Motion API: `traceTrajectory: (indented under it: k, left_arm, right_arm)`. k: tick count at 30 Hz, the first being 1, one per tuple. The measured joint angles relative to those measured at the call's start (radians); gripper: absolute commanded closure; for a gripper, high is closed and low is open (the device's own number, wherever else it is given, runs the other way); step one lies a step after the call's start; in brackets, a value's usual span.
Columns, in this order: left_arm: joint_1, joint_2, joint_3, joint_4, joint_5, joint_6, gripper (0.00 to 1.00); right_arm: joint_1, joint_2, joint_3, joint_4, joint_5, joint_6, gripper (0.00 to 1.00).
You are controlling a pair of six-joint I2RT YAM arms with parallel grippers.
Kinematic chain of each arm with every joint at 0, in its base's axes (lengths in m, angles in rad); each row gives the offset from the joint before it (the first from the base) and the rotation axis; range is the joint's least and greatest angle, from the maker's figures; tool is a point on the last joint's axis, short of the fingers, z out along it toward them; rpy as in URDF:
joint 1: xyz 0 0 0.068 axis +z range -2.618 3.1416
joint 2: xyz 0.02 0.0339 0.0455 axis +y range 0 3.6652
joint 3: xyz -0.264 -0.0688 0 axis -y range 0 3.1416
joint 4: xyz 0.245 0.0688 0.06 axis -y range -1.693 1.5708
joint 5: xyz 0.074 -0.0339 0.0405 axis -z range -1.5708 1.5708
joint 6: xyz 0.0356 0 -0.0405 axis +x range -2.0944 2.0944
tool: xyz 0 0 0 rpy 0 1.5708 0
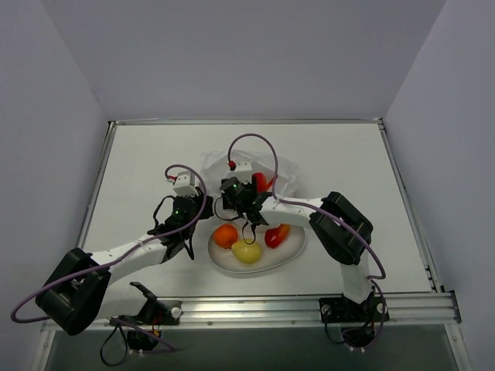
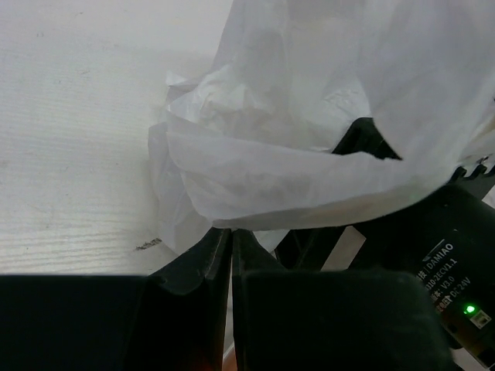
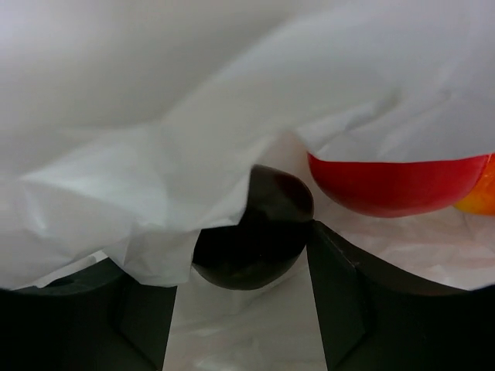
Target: Take the fake fruits out of the plastic bag
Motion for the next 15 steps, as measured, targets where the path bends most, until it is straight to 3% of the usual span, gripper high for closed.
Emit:
traceTrajectory:
  k: [5, 15]
  left_arm:
    - [0.000, 0.006, 0.000, 0.004, 0.001, 0.000, 0.98]
    - [0.000, 0.009, 0.000, 0.006, 0.000, 0.003, 0.98]
  right_arm:
    - [0.012, -0.046, -0.033, 0.035, 0.005, -0.028, 0.66]
    - [0.070, -0.385, -0.171, 0.055, -0.060, -0.060, 0.67]
